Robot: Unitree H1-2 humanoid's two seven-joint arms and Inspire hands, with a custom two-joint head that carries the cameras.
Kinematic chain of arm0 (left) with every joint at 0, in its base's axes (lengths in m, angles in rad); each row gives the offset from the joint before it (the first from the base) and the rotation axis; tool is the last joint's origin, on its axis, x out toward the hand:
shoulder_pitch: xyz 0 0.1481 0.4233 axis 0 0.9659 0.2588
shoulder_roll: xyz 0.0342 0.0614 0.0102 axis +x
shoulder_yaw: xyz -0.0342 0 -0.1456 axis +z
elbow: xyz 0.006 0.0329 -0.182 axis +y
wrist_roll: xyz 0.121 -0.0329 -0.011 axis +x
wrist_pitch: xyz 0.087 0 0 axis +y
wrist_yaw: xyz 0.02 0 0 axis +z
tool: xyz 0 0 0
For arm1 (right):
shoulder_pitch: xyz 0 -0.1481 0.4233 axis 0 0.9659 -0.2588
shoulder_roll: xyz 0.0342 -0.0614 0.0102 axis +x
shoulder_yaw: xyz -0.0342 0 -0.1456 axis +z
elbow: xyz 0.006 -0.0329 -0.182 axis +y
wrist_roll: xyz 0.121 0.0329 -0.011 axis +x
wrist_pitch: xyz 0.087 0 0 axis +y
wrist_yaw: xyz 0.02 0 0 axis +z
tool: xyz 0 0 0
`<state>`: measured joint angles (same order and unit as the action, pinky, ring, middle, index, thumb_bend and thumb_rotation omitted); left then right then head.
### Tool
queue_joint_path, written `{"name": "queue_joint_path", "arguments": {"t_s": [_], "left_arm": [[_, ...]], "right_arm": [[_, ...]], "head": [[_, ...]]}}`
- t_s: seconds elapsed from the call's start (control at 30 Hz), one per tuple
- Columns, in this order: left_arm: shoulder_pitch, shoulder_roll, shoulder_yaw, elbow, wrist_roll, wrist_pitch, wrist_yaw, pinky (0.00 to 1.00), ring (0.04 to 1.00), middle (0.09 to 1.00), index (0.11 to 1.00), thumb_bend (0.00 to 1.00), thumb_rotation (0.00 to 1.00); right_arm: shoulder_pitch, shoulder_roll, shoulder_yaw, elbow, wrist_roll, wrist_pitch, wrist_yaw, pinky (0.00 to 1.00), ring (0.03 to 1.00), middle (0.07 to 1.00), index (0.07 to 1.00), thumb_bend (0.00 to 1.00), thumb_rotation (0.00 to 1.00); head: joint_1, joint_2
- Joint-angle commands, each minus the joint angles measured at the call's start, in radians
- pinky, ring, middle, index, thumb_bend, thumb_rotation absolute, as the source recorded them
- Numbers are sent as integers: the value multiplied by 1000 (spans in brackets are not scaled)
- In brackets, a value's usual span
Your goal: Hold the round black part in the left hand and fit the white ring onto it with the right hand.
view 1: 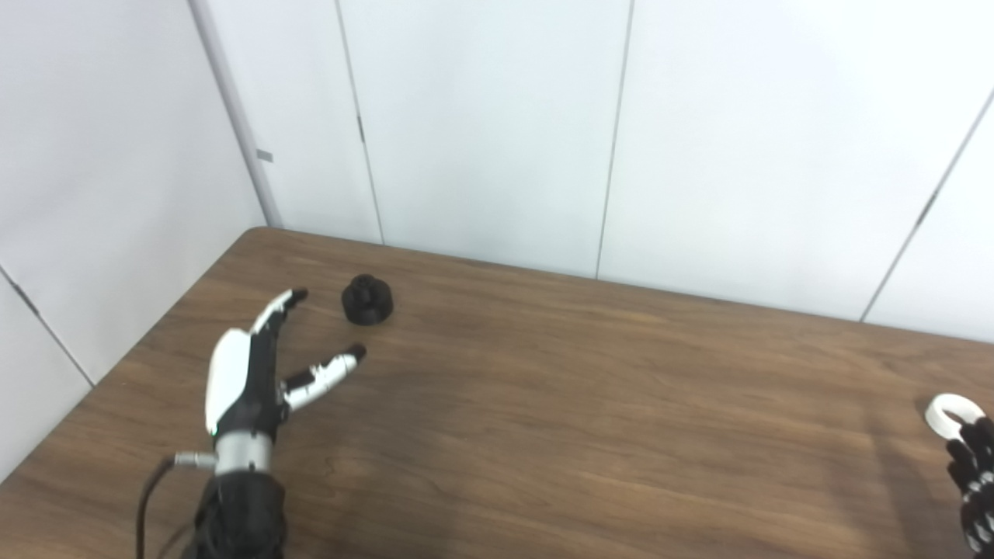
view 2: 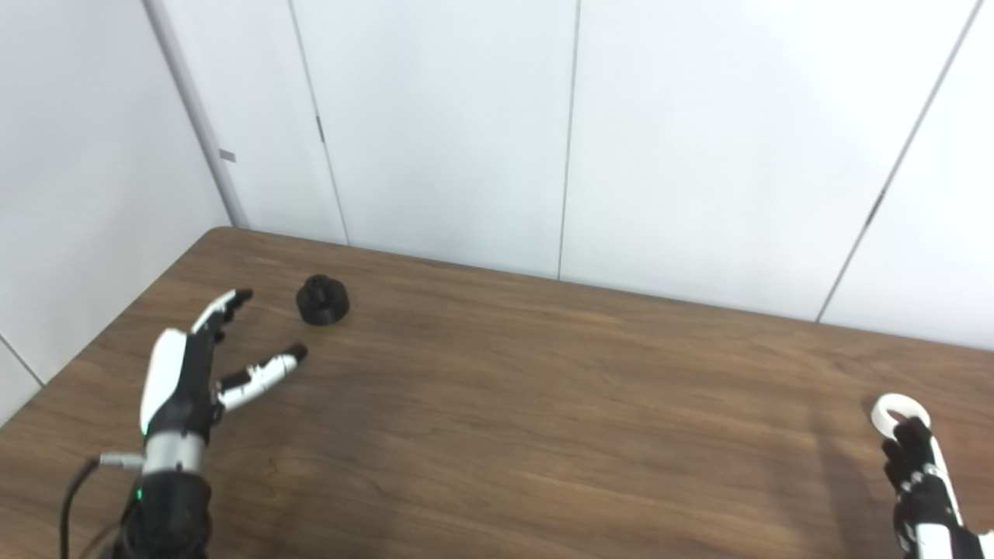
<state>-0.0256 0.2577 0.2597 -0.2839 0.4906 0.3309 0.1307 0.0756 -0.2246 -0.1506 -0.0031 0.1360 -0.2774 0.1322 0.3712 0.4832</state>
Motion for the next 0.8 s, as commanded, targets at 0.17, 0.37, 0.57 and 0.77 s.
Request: {"name": "queue_joint_path", "arguments": {"t_s": [0.17, 0.37, 0.57, 0.77], "left_arm": [[-109, 92, -16, 78, 40, 18, 9, 808, 876, 892, 857, 787, 299], [-194, 142, -46, 190, 43, 39, -3, 778, 877, 893, 856, 807, 278], [-262, 176, -77, 298, 30, 51, -9, 820, 917, 908, 868, 843, 291], [-302, 218, -123, 377, 31, 72, -44, 904, 972, 942, 880, 944, 356]], "right_arm": [[81, 38, 14, 80, 0, 4, -8, 1000, 967, 983, 1000, 422, 1000], [85, 40, 15, 73, -2, 11, -8, 1000, 966, 982, 1000, 409, 1000], [89, 42, 16, 70, -5, 2, -9, 1000, 961, 974, 1000, 386, 1000], [87, 46, 16, 70, -11, -1, -13, 991, 956, 972, 1000, 400, 1000]], "head": [[-2, 1], [-5, 3], [-9, 3], [-11, 2]]}}
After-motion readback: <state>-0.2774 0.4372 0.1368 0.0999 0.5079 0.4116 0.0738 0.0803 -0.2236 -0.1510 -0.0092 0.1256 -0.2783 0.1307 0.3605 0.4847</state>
